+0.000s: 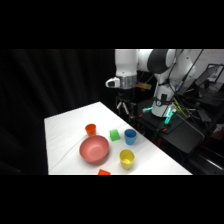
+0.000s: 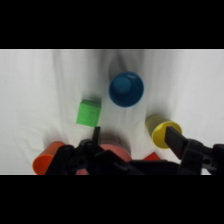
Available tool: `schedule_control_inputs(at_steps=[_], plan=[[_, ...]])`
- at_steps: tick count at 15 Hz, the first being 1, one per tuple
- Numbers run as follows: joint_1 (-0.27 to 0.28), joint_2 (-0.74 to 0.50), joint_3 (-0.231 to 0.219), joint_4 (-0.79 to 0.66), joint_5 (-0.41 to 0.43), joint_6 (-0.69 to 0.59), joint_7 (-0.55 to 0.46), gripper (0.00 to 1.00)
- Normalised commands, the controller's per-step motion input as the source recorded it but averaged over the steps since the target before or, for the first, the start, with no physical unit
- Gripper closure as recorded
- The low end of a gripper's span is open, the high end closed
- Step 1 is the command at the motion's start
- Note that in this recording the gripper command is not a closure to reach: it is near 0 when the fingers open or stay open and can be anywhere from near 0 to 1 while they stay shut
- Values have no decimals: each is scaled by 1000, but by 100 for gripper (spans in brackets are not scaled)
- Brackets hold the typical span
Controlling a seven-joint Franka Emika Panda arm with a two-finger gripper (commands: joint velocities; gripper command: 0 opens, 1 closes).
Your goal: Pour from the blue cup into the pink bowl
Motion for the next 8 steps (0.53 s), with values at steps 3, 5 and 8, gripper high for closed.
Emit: schedule_control_inputs(at_steps=[3,5,8], plan=[[130,-58,49,-341,391,501,-179,0],[108,99,59,-264,311,555,-167,0],[94,204,50,-149,298,489,-190,0]])
